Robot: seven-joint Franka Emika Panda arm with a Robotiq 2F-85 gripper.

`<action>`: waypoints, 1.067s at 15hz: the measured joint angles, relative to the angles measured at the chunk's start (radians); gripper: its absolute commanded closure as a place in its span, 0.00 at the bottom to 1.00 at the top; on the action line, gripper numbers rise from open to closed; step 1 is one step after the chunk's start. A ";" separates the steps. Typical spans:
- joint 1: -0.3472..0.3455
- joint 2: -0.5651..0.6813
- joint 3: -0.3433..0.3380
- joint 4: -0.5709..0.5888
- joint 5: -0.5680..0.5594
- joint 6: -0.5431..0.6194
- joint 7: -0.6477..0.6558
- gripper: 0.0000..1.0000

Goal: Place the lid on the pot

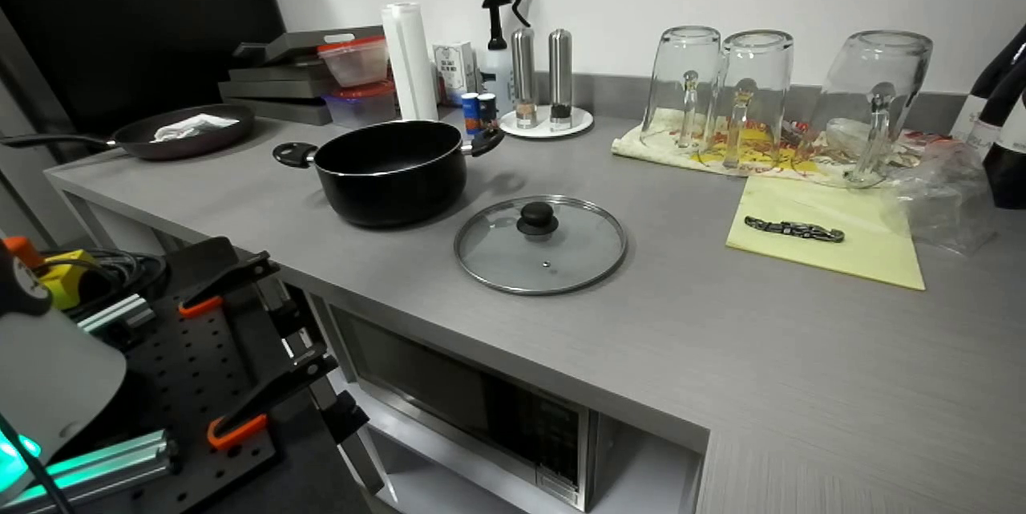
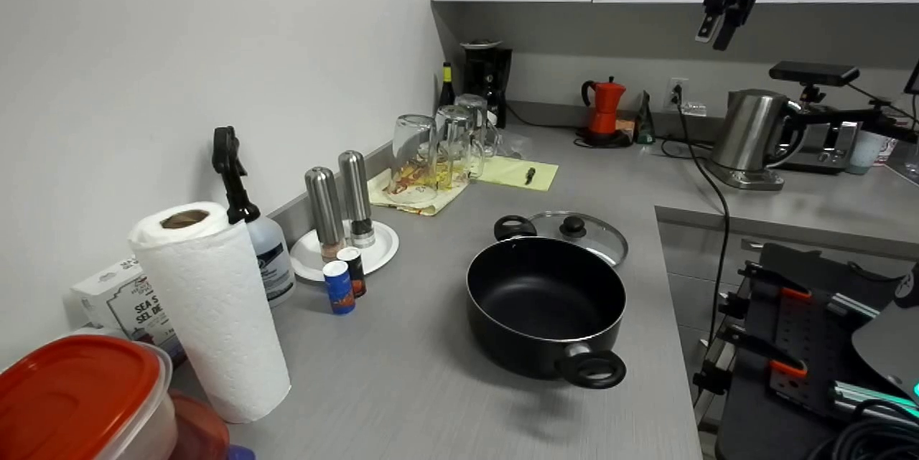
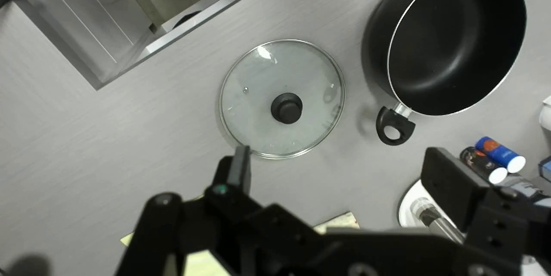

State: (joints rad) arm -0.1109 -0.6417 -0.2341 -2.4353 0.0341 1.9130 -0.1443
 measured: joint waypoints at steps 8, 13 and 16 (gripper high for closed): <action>0.001 0.259 0.111 0.000 -0.036 0.161 0.077 0.00; 0.005 0.412 0.152 0.001 -0.052 0.267 0.117 0.00; 0.011 0.499 0.165 0.010 -0.053 0.342 0.147 0.00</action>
State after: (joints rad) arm -0.1002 -0.1422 -0.0687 -2.4250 -0.0185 2.2548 0.0023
